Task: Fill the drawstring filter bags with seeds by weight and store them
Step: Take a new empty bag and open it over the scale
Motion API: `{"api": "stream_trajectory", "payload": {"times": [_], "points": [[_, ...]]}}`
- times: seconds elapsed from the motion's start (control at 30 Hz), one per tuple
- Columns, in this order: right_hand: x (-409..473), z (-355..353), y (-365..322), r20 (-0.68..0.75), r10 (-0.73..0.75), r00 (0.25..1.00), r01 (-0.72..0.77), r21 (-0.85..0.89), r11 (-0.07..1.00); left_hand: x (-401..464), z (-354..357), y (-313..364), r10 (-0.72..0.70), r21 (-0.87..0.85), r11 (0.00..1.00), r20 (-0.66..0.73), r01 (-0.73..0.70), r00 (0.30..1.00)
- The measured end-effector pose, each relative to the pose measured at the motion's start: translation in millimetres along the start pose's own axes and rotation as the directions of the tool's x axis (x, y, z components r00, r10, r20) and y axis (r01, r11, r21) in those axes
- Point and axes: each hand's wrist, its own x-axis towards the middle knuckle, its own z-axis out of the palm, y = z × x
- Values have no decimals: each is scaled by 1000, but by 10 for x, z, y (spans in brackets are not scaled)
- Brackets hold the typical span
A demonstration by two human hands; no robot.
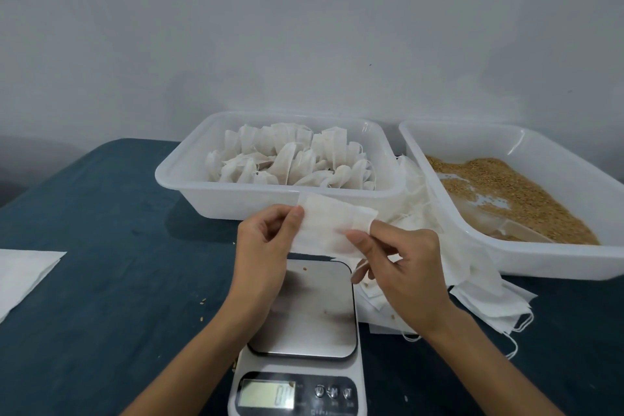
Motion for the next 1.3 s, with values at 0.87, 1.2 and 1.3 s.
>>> {"api": "stream_trajectory", "payload": {"times": [0.87,1.2,1.3], "points": [[124,-206,-97,83,203,976,-208,58,976,-155,24,36,402,480,651,440,-588,803],[376,-399,-655,523,404,751,-478,8,878,-268,89,84,229,408,803,461,-434,857],[457,-348,-782,598,404,692,-417,-125,900,-306,132,92,187,350,867,432,-355,882]]}}
